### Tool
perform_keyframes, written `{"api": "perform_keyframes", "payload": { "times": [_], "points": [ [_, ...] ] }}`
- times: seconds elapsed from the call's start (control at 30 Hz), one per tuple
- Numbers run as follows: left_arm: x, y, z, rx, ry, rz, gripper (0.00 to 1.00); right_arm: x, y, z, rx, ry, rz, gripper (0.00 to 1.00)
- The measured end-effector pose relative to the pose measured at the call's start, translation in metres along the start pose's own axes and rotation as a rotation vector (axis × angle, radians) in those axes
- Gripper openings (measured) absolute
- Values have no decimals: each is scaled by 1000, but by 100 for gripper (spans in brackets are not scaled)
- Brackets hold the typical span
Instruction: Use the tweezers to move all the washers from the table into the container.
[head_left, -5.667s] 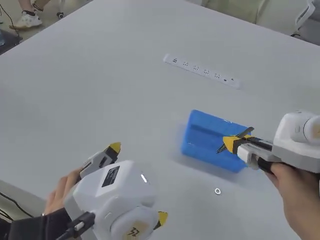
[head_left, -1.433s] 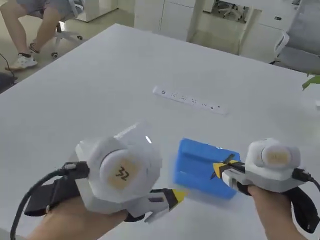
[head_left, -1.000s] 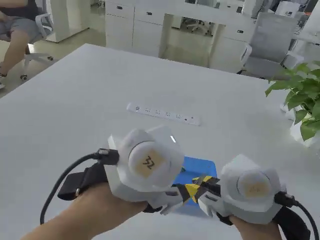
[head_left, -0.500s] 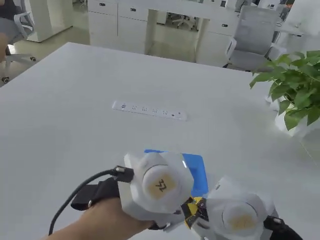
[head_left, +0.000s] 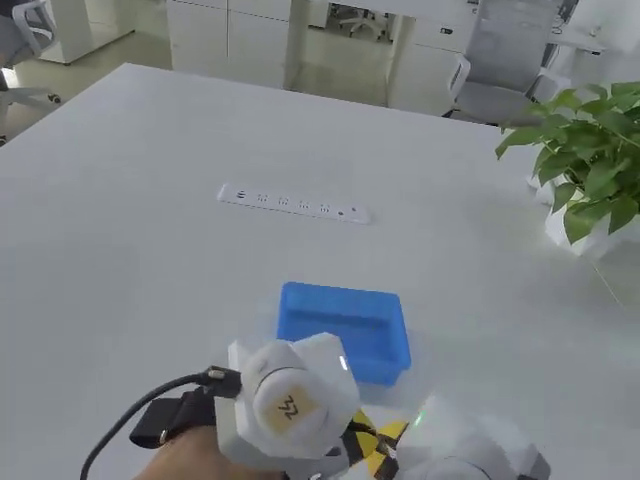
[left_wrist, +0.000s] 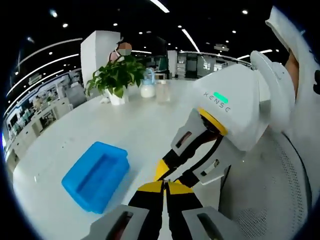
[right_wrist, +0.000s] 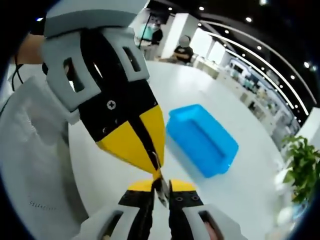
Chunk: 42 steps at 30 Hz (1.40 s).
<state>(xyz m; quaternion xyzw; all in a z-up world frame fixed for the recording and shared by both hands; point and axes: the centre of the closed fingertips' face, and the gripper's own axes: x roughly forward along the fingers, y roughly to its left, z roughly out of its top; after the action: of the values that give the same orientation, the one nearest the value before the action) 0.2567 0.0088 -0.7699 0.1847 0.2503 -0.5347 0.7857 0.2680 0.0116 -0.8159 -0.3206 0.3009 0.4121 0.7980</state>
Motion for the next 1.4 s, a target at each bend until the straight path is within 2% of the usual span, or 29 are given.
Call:
{"api": "perform_keyframes", "payload": {
  "times": [0.03, 0.07, 0.1, 0.2, 0.27, 0.33, 0.37, 0.43, 0.47, 0.53, 0.63, 0.73, 0.77, 0.8, 0.87, 0.93, 1.03, 1.07, 1.1, 1.17, 1.23, 1.27, 1.3, 1.33, 1.37, 1.4],
  "points": [
    [-1, 0, -8, 36, 26, -2, 0, 1, 2, 0, 0, 0, 4, 7],
    [-1, 0, -13, 61, 40, 0, 0, 3, 9, 0, 20, -9, 40, 8],
    [-2, 0, -17, 98, 39, 1, 0, 3, 12, 2, 66, -24, 53, 11],
    [-4, 2, -28, 65, 49, -7, 0, -1, 18, 3, 200, -49, 106, 22],
    [-3, 4, -42, 83, 76, -16, 0, -10, 16, 3, 221, -64, 96, 25],
    [0, 6, -67, 94, 158, -32, 0, -19, 13, 2, 226, -65, 76, 25],
    [2, 13, -83, 85, 226, 1, 0, -26, 10, 2, 236, -75, 59, 26],
    [8, 11, -95, 109, 256, -30, 0, -37, 2, 0, 259, -80, 20, 26],
    [13, 14, -100, 112, 262, -19, 0, -41, -3, -2, 269, -77, -3, 26],
    [15, 15, -104, 144, 279, -28, 0, -51, -12, -6, 316, -88, -44, 26],
    [16, 20, -101, 146, 287, -11, 0, -65, -22, -10, 407, -113, -81, 27],
    [15, 24, -101, 139, 296, 17, 0, -73, -26, -10, 519, -159, -77, 30],
    [13, 27, -102, 125, 301, 44, 0, -75, -28, -10, 546, -171, -75, 32],
    [12, 30, -102, 83, 296, 86, 3, -78, -30, -10, 570, -182, -77, 33],
    [7, 29, -99, 30, 277, 88, 12, -83, -35, -10, 571, -191, -98, 35],
    [-2, 31, -90, -49, 223, 120, 23, -86, -39, -8, 582, -207, -112, 37],
    [-21, 37, -77, -190, 158, 189, 43, -94, -44, -2, 617, -241, -125, 46],
    [-30, 36, -73, -262, 143, 196, 49, -96, -46, 0, 624, -252, -131, 50],
    [-40, 35, -67, -308, 120, 212, 53, -99, -49, 1, 633, -261, -137, 53],
    [-53, 38, -56, -347, 66, 257, 63, -100, -53, 1, 652, -270, -143, 59],
    [-70, 42, -46, -382, 21, 327, 83, -101, -55, 1, 651, -272, -151, 63],
    [-78, 44, -39, -400, -18, 356, 91, -101, -55, 0, 648, -272, -154, 64],
    [-83, 45, -37, -410, -34, 377, 97, -101, -55, -1, 648, -270, -154, 64],
    [-92, 50, -35, -412, -58, 434, 99, -101, -56, -2, 648, -271, -159, 66],
    [-97, 51, -34, -401, -72, 455, 99, -100, -56, -3, 650, -270, -164, 69],
    [-100, 52, -36, -401, -67, 477, 99, -100, -56, -5, 651, -266, -166, 70]
  ]
}}
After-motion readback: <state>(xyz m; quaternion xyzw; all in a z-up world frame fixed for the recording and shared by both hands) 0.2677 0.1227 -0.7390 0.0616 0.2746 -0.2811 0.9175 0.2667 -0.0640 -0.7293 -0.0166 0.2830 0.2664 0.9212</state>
